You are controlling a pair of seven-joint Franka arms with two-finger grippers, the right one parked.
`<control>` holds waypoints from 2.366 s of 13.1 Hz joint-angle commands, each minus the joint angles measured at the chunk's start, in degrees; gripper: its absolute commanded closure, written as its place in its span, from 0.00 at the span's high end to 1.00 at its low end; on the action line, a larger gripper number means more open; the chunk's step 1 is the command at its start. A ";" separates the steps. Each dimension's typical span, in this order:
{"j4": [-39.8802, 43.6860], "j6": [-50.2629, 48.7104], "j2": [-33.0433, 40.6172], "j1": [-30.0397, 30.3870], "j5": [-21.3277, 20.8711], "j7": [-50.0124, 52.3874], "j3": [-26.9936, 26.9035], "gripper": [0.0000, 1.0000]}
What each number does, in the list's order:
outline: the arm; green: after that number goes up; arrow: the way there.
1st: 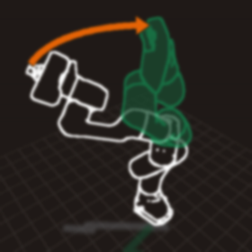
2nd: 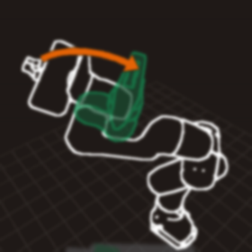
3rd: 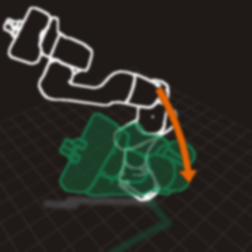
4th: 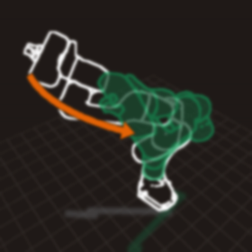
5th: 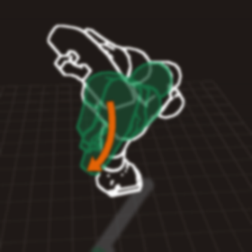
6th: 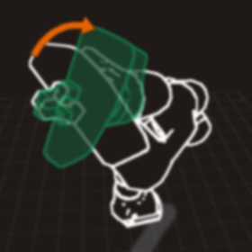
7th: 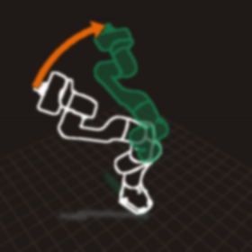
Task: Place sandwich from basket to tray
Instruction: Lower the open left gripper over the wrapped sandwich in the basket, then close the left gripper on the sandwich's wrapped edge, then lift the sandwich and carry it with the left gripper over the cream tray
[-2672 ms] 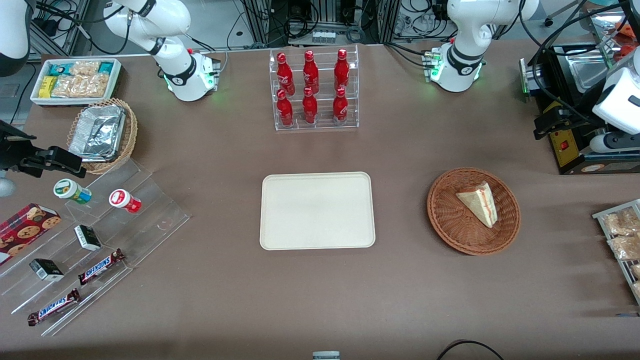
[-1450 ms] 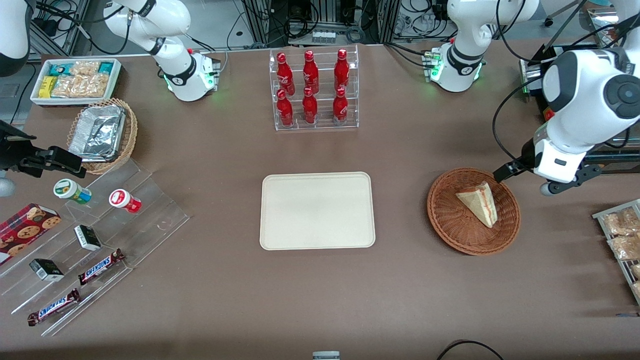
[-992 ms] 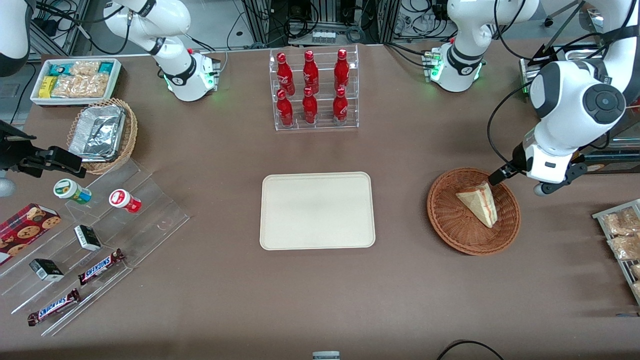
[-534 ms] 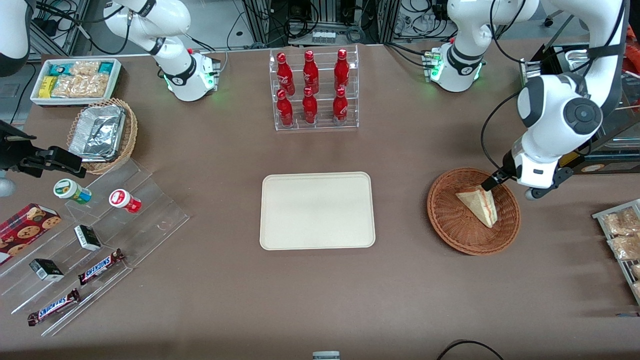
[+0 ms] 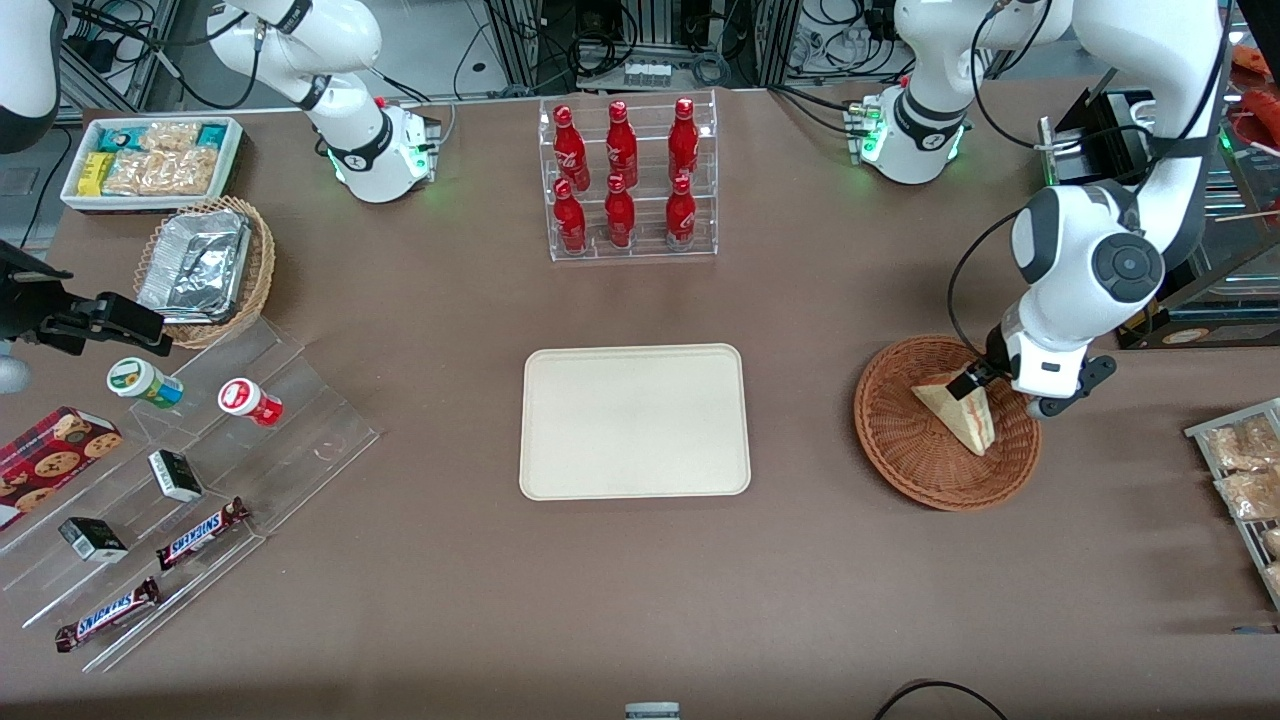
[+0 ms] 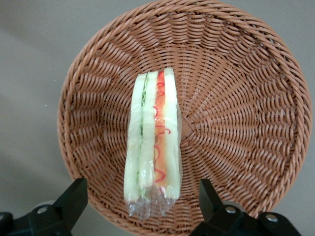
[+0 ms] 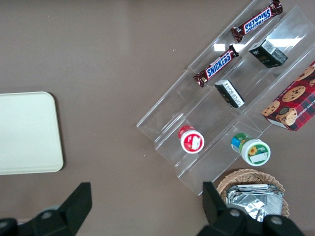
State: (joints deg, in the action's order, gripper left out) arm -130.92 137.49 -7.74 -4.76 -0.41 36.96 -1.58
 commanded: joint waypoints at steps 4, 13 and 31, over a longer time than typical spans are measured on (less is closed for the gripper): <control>-0.04 5.33 -3.77 -0.60 0.24 3.12 0.00 1.00; -0.57 4.64 -5.18 -1.82 0.24 9.19 0.26 0.00; 33.43 -26.83 -14.56 -2.88 -9.60 4.61 30.56 0.00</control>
State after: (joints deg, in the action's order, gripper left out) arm -103.27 111.28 -16.61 -8.26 -8.16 41.36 26.15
